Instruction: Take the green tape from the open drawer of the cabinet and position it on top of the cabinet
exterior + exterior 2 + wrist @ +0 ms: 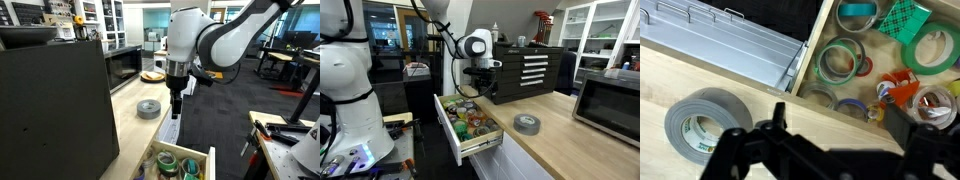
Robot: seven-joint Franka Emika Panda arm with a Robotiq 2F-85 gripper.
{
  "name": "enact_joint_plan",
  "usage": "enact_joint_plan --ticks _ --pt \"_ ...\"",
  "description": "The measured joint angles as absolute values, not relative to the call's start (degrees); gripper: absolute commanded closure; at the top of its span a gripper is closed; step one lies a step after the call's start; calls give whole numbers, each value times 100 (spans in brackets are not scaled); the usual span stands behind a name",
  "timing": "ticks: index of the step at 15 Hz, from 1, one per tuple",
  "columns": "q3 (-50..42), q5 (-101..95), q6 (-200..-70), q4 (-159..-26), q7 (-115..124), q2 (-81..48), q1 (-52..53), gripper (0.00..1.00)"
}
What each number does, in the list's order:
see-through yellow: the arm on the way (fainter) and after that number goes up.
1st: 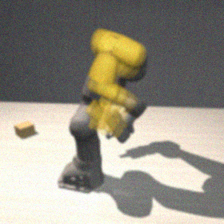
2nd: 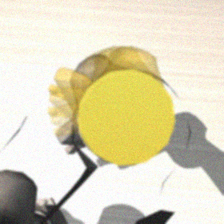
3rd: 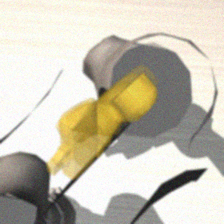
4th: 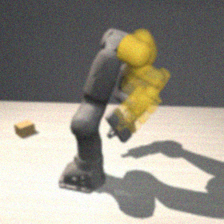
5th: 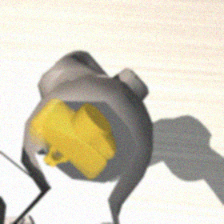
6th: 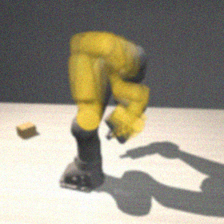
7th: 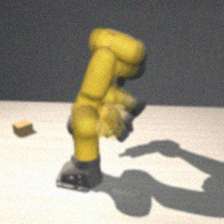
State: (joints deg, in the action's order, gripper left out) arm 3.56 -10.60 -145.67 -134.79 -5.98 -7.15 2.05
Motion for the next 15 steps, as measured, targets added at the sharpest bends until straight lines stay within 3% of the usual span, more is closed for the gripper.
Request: enact_joint_plan --ticks 15 --pt "754 -1078 -14709 -13548 -607 -1463 743 0"
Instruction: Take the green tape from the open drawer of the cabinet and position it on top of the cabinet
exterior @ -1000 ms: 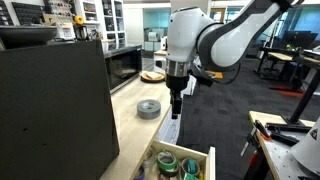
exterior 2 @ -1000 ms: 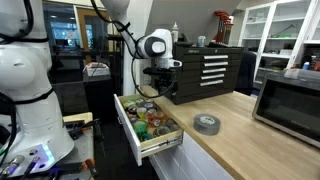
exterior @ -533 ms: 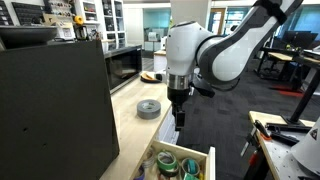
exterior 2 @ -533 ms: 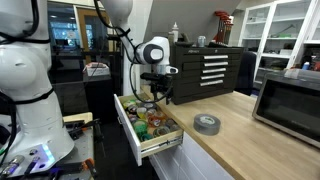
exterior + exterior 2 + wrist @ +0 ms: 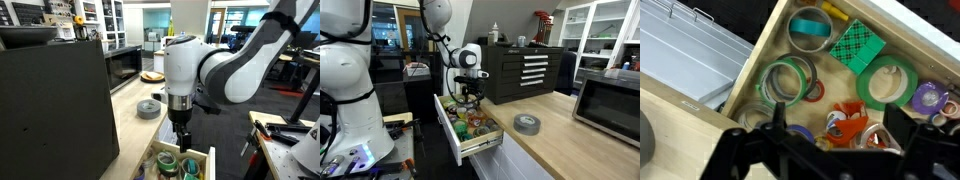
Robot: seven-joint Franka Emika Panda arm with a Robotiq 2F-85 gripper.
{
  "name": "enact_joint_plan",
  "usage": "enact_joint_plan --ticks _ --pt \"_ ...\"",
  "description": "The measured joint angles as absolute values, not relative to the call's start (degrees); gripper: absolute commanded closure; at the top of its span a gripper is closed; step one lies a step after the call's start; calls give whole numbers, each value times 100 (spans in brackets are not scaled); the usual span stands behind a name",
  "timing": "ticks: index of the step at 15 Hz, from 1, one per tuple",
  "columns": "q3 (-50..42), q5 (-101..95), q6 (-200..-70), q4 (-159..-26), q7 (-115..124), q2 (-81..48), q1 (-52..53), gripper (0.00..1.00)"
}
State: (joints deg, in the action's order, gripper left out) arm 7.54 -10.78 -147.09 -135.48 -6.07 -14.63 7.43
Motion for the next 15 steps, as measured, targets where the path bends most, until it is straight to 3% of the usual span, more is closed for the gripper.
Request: enact_joint_plan --ticks 15 --pt "810 -1311 -15656 -13546 -579 -2505 1149 0"
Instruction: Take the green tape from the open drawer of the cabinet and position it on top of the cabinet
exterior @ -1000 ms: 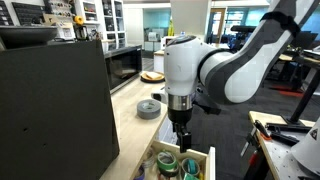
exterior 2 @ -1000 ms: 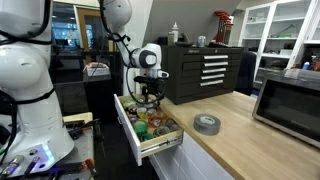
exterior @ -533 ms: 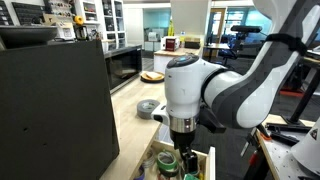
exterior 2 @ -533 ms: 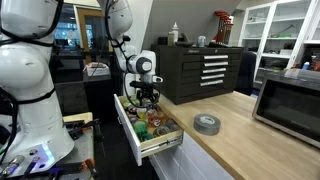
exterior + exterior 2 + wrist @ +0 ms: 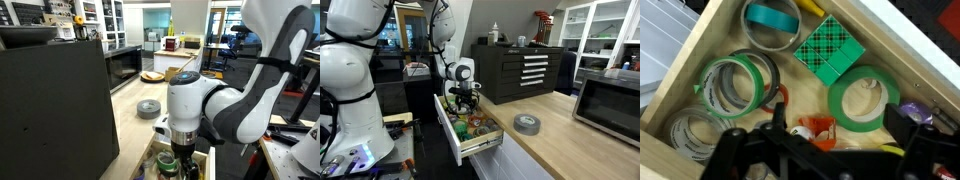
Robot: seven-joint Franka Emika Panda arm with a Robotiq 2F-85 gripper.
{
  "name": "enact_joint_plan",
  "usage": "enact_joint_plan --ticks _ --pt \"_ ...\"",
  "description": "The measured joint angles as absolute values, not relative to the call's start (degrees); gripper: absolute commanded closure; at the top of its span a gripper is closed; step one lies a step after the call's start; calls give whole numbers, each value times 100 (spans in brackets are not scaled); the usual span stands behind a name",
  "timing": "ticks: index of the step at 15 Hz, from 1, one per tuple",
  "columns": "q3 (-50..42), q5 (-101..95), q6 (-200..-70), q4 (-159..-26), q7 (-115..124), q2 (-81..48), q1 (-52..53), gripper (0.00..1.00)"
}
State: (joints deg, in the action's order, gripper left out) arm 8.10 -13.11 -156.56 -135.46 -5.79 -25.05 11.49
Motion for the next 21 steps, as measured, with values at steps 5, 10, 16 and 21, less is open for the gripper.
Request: enact_joint_plan --ticks 5,10,16,21 --pt "464 -1464 -16215 -13485 -742 -2826 1067 0" --pt "362 -1467 -16416 -13427 -844 -2963 964 0" --pt "259 -1508 -16418 -13410 -837 -3017 1069 0" --pt "96 -1552 -16433 -13289 -837 -3300 1118 0"
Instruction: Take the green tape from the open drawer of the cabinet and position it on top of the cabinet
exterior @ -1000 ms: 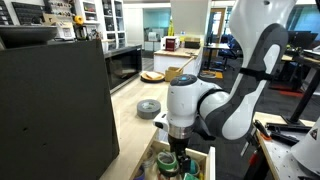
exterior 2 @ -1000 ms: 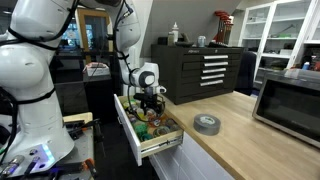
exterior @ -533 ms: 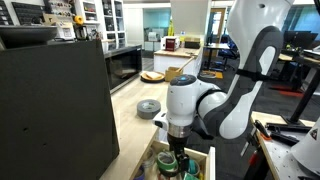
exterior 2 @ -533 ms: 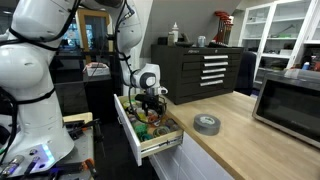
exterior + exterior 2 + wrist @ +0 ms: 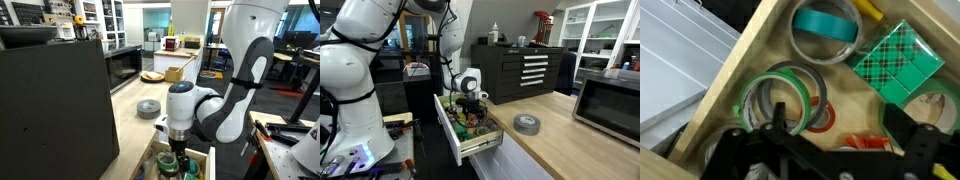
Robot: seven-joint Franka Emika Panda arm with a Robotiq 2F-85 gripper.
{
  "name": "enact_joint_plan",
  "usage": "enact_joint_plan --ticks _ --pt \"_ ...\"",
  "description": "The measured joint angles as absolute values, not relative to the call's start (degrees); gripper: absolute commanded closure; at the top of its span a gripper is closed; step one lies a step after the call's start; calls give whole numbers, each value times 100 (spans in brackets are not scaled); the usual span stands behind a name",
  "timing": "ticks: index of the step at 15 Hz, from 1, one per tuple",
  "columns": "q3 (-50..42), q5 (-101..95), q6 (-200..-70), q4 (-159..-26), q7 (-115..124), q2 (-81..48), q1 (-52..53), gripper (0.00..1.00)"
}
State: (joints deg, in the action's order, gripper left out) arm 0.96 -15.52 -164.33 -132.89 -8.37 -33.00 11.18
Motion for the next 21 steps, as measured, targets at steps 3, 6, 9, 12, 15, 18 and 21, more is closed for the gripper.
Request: enact_joint_plan --ticks 3,6,9,12,15,18,21 --pt "44 -1552 -16477 -13181 -838 -3500 1111 0" --pt "38 -1552 -16618 -13043 -851 -3748 1060 0" --pt "33 -1552 -16685 -12871 -896 -4001 1016 0" --pt "31 -1552 -16724 -12700 -958 -4219 968 0" --pt "32 -1552 -16800 -12533 -1111 -4410 877 26" --pt "62 -1552 -16902 -12398 -1295 -4549 751 47" --pt "158 -1552 -17004 -12372 -1413 -4578 599 66"
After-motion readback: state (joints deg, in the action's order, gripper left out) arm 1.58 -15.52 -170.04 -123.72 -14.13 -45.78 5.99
